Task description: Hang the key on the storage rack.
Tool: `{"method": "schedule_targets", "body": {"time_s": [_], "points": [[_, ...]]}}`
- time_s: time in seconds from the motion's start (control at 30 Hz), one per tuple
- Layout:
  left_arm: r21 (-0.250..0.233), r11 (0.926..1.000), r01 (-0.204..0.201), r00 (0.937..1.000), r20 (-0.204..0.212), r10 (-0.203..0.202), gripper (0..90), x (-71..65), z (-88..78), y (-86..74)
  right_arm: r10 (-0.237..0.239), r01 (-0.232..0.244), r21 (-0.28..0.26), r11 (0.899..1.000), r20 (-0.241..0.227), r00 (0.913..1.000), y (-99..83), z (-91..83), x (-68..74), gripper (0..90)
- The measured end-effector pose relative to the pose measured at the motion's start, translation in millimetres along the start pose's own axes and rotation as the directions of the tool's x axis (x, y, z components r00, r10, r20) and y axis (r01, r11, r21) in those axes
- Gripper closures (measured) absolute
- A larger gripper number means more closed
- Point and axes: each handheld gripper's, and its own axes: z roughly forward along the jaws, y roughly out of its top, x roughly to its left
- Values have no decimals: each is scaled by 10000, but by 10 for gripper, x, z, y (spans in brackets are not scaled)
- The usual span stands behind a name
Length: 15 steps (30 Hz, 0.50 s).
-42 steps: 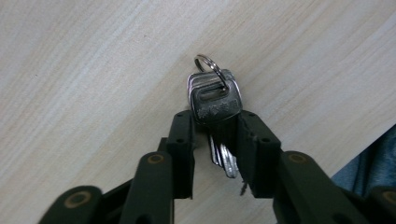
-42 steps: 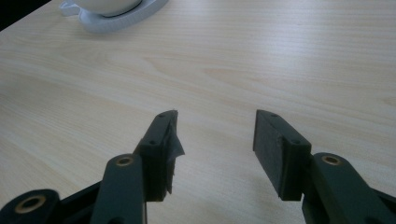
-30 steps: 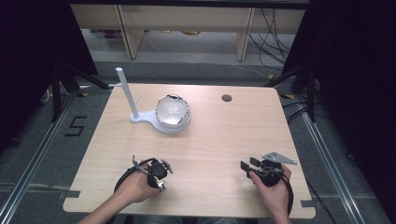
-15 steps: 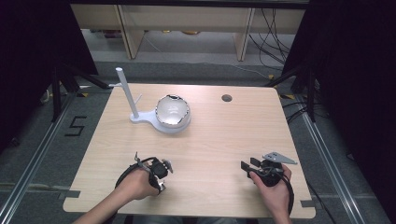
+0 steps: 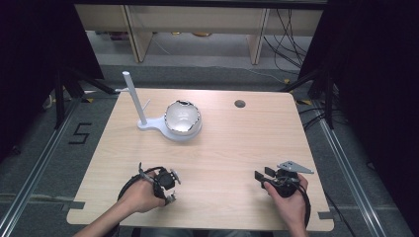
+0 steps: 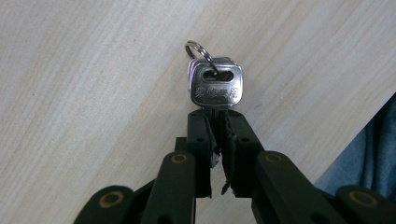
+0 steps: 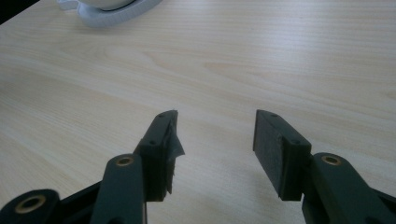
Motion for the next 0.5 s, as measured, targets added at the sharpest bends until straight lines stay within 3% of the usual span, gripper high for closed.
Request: {"method": "schedule_targets", "body": {"time_s": [0.1, 0.13, 0.27, 0.4, 0.5], "points": [[-307, 9990, 321, 9994, 171, -316, 816, 7, -5, -23, 34, -35, -123, 9999, -103, 9999, -5, 21, 1, 504], [-437, 9984, 351, 9992, 226, -341, 816, 18, -30, -39, -388, 388, -134, 9992, 6, 9992, -1, 34, -34, 505], [-472, 9983, 339, 9994, 138, -333, 818, 38, -88, -46, -256, 255, -36, 9997, -93, 9996, -1, 31, -21, 505], [-625, 9972, 413, 9991, 147, -405, 819, 50, -118, -59, -377, 376, 38, 9993, 91, 9992, 0, 21, -26, 504], [-583, 9975, 409, 9990, 207, -398, 821, 60, -171, -66, -355, 354, -152, 9993, -19, 9994, -3, 33, -36, 505]]}}
